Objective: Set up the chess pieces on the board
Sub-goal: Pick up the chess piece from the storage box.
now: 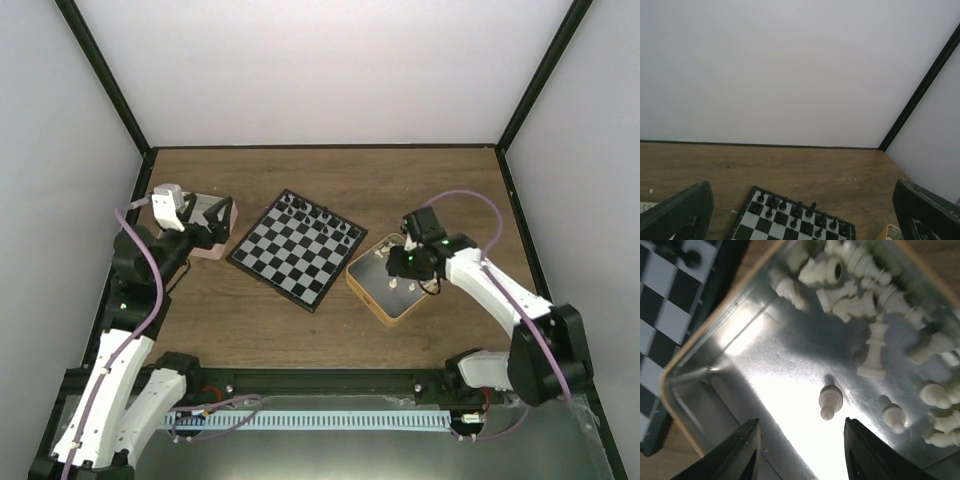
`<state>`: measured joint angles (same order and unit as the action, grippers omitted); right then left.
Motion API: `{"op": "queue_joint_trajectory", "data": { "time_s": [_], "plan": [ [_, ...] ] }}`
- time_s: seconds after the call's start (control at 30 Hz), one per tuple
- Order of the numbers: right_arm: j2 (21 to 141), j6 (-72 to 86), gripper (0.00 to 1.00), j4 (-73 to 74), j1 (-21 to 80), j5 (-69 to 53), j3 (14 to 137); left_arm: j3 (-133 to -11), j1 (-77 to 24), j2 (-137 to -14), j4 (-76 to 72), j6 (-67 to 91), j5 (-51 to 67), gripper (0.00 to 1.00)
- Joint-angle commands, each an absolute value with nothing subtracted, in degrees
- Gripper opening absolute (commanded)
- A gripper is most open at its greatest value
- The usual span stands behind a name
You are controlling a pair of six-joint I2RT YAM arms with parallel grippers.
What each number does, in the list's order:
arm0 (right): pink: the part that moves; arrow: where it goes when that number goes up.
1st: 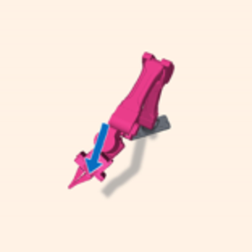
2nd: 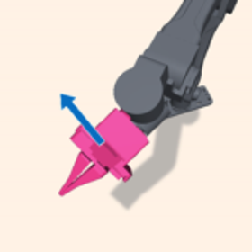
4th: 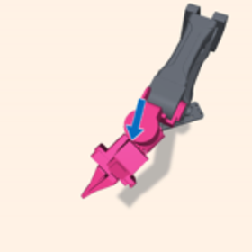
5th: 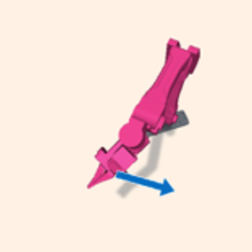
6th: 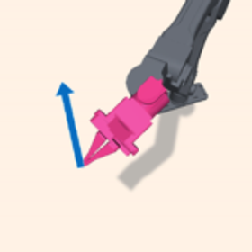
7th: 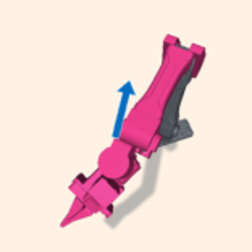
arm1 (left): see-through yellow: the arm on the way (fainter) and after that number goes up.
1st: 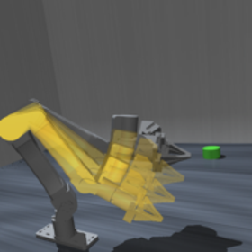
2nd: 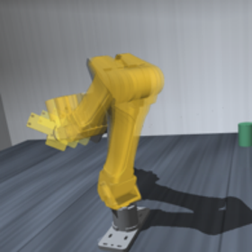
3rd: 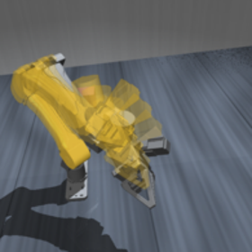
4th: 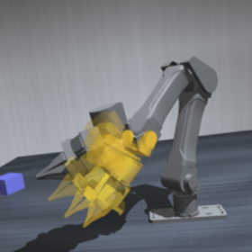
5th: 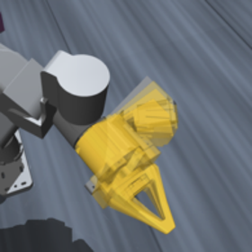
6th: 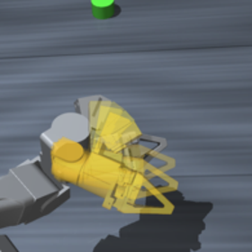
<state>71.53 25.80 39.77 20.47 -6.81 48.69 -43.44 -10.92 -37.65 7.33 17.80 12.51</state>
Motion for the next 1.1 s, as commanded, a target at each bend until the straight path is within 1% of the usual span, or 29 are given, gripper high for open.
{"op": "queue_joint_trajectory", "data": {
  "time_s": [0.0,0.13,0.27,0.5,0.57,0.67,0.83,0.93,1.07],
  "plan": [
    [76.87,28.19,0.45,38.70,23.59,-2.37,48.25,-45.95,-11.07,-39.70,1.80,14.86,11.25,1.00],
    [78.68,29.16,0.37,38.92,23.82,0.72,48.34,-47.27,-11.07,-42.45,0.73,14.07,10.79,1.00],
    [80.95,28.42,0.27,38.82,23.82,-1.66,48.19,-46.41,-11.07,-43.15,0.60,13.67,12.48,1.00],
    [82.89,29.35,0.25,37.97,23.91,-2.26,48.28,-45.09,-10.99,-41.65,-0.17,14.10,12.92,1.00],
    [83.25,29.54,0.22,37.49,23.91,-1.66,48.43,-45.06,-10.98,-41.49,-0.10,14.14,13.20,1.00],
    [84.00,29.88,0.20,36.86,23.90,-1.18,48.43,-45.09,-10.99,-41.23,0.05,14.24,13.32,1.00],
    [84.39,30.27,0.07,37.32,23.95,-0.90,49.16,-44.67,-10.98,-40.20,0.29,14.32,13.05,1.00],
    [83.14,30.65,0.05,38.36,24.15,-0.09,50.25,-44.46,-10.95,-39.99,0.31,14.50,13.01,1.00],
    [81.04,31.60,0.05,40.16,25.18,0.78,52.22,-44.41,-10.90,-39.83,0.37,14.59,13.01,1.00]
  ]
}}
